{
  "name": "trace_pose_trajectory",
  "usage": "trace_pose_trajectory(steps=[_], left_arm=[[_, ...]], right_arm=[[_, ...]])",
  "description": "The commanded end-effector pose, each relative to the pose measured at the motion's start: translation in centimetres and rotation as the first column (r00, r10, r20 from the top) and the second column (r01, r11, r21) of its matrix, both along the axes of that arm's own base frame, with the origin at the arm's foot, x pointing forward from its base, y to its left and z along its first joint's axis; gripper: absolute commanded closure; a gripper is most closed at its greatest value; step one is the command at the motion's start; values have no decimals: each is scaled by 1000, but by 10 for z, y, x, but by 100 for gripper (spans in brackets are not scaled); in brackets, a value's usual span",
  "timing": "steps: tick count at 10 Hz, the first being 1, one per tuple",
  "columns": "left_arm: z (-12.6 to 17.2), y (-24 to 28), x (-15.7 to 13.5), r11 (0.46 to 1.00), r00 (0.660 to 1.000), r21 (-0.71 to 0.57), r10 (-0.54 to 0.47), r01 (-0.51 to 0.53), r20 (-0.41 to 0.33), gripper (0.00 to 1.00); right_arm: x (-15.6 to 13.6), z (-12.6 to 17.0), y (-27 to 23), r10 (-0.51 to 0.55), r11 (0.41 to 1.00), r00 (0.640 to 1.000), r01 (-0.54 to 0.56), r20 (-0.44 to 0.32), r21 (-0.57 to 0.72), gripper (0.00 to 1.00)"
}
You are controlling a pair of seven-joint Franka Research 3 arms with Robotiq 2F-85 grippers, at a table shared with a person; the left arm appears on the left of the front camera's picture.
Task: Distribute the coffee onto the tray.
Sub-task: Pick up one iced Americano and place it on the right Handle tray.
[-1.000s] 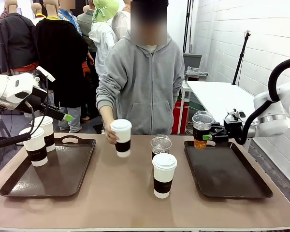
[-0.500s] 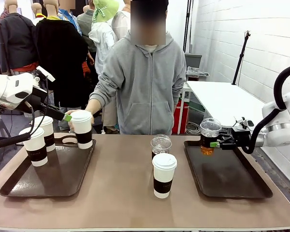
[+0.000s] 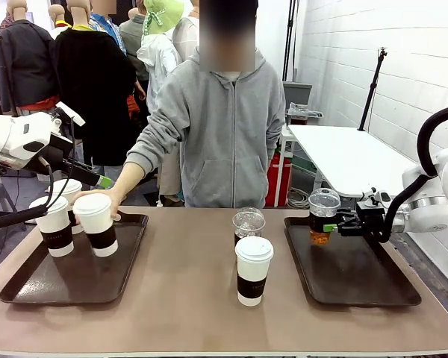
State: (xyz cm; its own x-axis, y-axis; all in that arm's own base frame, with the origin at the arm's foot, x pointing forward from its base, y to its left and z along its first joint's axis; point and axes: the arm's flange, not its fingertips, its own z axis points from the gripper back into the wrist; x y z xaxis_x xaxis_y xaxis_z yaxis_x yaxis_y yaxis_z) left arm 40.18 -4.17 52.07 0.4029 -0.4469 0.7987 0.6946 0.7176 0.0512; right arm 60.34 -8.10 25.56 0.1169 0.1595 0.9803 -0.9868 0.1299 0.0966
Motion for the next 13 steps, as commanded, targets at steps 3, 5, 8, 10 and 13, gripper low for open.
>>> trace_pose_trajectory(steps=[3, 5, 8, 10, 13], left_arm=[[-2, 1, 1, 1000, 1000, -8, -1, 1, -6, 0], [-2, 1, 1, 1000, 1000, -8, -1, 1, -6, 0], [-2, 1, 1, 1000, 1000, -8, -1, 1, -6, 0], [-2, 1, 1, 1000, 1000, -8, -1, 1, -6, 0], [-2, 1, 1, 1000, 1000, -8, -1, 1, -6, 0]], right_arm=[[15, -10, -3, -36, 999, 999, 35, 32, 25, 24], [16, -14, -5, -39, 999, 999, 39, 22, 29, 24], [16, -15, -6, -46, 998, 999, 46, 1, 39, 5], [9, -14, -7, -44, 998, 998, 46, -34, 43, 0], [-5, -11, -16, -77, 996, 995, 80, -62, 44, 0]])
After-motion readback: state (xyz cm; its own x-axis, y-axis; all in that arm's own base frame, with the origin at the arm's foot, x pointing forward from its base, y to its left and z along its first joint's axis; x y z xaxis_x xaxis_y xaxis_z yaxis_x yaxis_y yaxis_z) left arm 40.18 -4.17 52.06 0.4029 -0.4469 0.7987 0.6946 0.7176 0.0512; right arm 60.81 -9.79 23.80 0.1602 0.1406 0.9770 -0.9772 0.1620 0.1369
